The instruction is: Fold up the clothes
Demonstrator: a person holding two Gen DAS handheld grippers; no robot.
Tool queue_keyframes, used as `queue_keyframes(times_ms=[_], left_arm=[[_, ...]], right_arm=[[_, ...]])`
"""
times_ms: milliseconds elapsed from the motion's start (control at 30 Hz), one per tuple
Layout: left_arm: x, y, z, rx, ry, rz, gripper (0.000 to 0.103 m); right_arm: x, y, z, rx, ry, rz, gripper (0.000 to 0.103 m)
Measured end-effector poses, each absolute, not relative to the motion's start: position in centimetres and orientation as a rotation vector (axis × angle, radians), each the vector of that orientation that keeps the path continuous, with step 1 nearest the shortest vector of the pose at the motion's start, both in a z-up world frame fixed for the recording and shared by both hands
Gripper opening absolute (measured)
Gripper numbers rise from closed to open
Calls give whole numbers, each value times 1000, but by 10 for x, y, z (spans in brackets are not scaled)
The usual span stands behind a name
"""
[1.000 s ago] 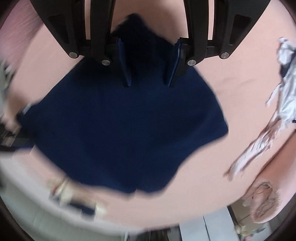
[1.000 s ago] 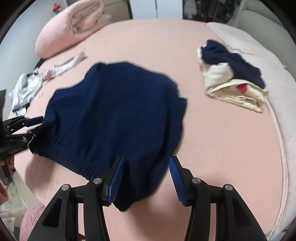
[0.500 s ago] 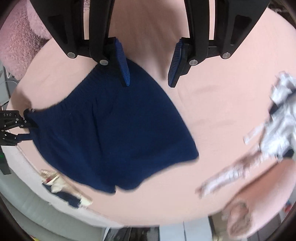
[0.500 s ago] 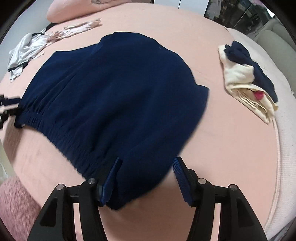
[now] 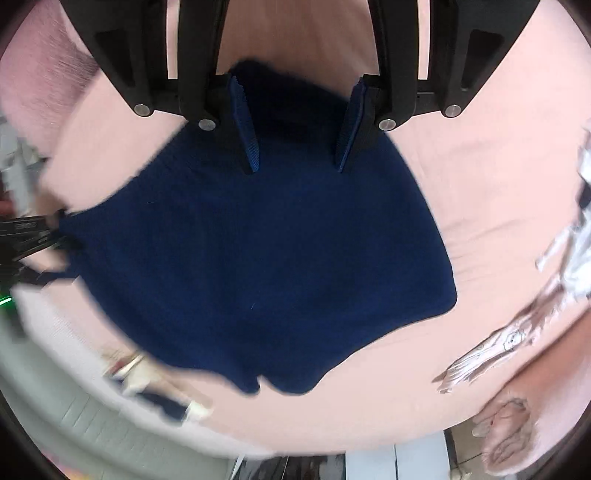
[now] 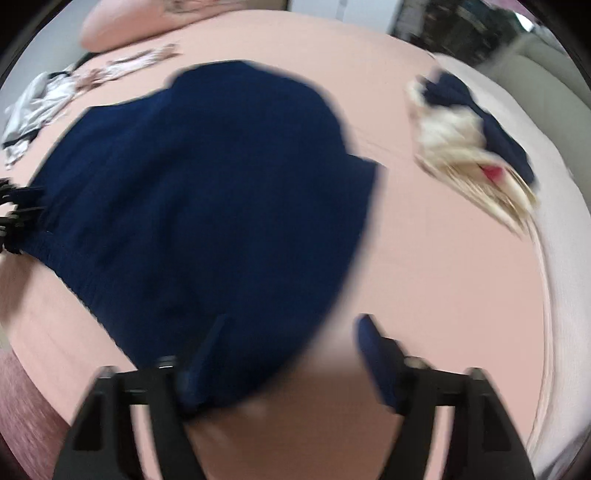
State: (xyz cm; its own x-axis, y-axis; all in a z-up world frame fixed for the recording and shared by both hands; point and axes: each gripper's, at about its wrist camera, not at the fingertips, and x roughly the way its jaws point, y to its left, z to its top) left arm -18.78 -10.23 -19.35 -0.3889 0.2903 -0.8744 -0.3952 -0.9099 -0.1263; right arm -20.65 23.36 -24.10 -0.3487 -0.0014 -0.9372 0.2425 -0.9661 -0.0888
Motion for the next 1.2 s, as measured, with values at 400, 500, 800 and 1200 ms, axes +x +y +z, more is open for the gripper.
queue_keyframes(times_ms=[400, 500, 800, 1200], left_arm=[[-217, -65, -199, -1459, 273, 2291, 40], [-198, -84, -202, -1459, 261, 2304, 41], [-202, -101, -171, -1383, 185, 2368, 41], [-278, -23, -169, -1362, 167, 2343, 41]], right_arm=[[-256, 169, -209, 1486, 342, -2465, 83], [-244, 178, -241, 1571, 523, -2417, 83], [-236, 248, -209, 1525, 175, -2616, 83], [-307, 286, -222, 1604, 65, -2778, 83]])
